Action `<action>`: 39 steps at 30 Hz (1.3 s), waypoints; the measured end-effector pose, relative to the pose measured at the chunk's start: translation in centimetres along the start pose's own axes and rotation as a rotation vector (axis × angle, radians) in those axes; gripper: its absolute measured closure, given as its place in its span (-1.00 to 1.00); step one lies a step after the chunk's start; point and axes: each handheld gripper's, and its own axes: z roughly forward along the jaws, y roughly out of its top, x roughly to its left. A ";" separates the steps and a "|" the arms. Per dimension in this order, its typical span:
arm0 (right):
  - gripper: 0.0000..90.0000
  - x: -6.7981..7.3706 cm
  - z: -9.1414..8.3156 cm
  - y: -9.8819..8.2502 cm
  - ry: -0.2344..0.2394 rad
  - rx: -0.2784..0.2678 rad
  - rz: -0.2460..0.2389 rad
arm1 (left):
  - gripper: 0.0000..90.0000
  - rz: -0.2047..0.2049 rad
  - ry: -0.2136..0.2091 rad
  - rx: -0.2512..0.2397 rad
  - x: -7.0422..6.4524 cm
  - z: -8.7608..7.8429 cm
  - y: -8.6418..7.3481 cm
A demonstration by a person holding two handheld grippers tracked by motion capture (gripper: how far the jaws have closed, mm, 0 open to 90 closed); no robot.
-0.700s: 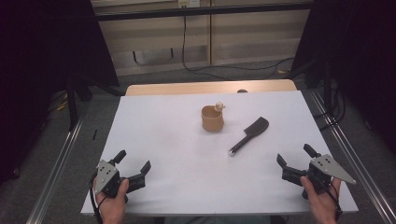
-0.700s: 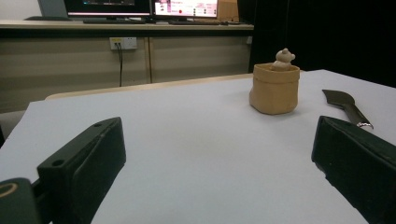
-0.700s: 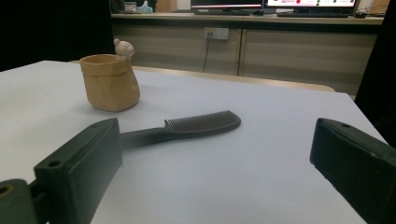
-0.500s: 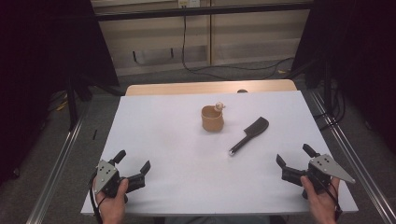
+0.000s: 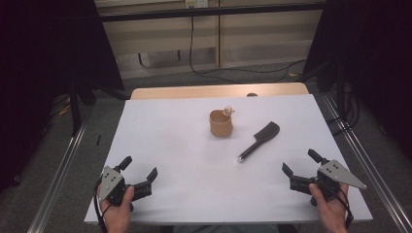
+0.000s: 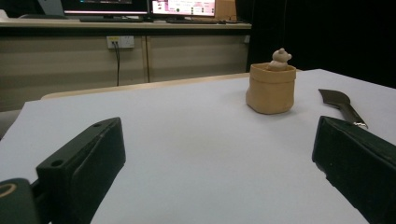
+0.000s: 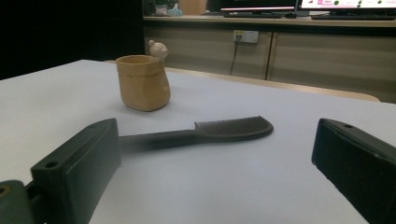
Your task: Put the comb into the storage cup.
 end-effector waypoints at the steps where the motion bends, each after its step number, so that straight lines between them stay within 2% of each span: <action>1: -1.00 0.1 0.0 0.0 0.010 -0.003 -0.004 | -0.94 -0.001 -0.001 0.001 0.0 0.0 0.0; 7: -1.00 0.6 0.5 0.1 0.051 -0.019 0.000 | -0.94 -0.002 -0.012 0.006 -0.1 -0.1 -0.1; 11: -1.00 1.1 1.0 0.3 0.081 -0.024 -0.021 | -0.94 0.001 -0.013 0.005 0.0 -0.1 -0.1; 14: -1.00 1.3 1.2 0.5 0.088 -0.023 -0.028 | -0.94 0.009 -0.009 0.006 0.0 -0.2 -0.1; 15: -1.00 1.5 1.5 0.6 0.094 -0.026 -0.028 | -0.94 -0.001 -0.011 0.007 0.1 -0.1 -0.2; 25: -1.00 1.9 2.6 1.2 0.122 -0.039 -0.058 | -0.94 -0.004 -0.012 -0.004 0.1 0.1 0.0; 29: -1.00 2.2 3.2 1.6 0.134 -0.050 -0.046 | -0.94 -0.003 -0.017 -0.001 0.1 0.2 -0.1; 32: -1.00 2.4 3.8 1.8 0.145 -0.050 -0.010 | -0.94 0.000 -0.020 -0.003 0.1 0.2 0.0; 34: -1.00 2.7 4.1 1.9 0.151 -0.046 -0.033 | -0.94 0.002 -0.018 -0.001 0.1 0.2 0.0; 39: -1.00 3.2 5.2 2.0 0.173 -0.041 -0.049 | -0.94 -0.006 -0.020 0.002 0.2 0.3 -0.1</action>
